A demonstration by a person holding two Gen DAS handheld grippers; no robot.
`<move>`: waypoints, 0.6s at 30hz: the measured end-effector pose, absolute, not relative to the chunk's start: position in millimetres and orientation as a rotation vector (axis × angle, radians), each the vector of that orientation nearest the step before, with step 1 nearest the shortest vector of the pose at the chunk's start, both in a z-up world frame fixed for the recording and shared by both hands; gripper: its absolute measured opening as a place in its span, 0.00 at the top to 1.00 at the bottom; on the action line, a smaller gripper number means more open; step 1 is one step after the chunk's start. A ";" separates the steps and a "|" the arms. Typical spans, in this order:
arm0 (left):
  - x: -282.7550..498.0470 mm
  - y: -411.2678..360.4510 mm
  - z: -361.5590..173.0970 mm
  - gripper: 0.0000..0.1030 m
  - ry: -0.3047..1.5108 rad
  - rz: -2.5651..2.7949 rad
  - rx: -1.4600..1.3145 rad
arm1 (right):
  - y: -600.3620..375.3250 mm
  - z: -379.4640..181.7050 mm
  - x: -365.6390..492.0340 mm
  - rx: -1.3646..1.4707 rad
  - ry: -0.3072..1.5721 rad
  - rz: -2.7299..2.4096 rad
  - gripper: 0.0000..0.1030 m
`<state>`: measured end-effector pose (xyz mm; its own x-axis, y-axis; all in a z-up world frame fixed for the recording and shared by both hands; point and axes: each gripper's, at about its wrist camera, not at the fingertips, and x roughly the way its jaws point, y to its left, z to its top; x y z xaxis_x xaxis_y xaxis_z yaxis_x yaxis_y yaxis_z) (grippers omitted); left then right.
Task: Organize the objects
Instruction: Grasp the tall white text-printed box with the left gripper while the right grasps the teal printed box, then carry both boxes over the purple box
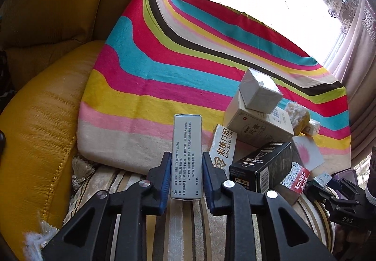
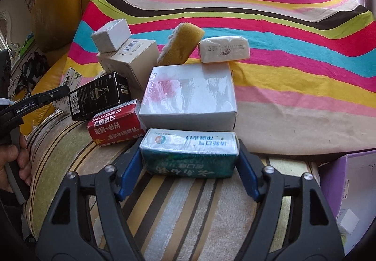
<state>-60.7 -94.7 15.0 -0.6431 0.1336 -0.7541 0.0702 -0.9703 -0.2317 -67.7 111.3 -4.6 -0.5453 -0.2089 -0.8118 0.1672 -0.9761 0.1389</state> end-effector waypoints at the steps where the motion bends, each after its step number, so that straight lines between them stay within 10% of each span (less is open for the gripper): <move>1: -57.3 -95.3 16.7 0.75 -0.384 2.801 -1.298 | 111.3 -3.9 -66.1 1.361 -0.058 -2.595 0.26; 18: 0.6 -62.3 53.0 0.75 -0.379 2.815 -0.944 | 132.2 18.6 -33.3 1.259 -0.156 -2.719 0.26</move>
<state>0.6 -62.3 53.0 -0.7912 0.2185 -0.5712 -0.0598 -0.9571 -0.2834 -33.3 132.2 18.6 -0.6397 -0.1709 -0.7494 0.0838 -0.9847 0.1530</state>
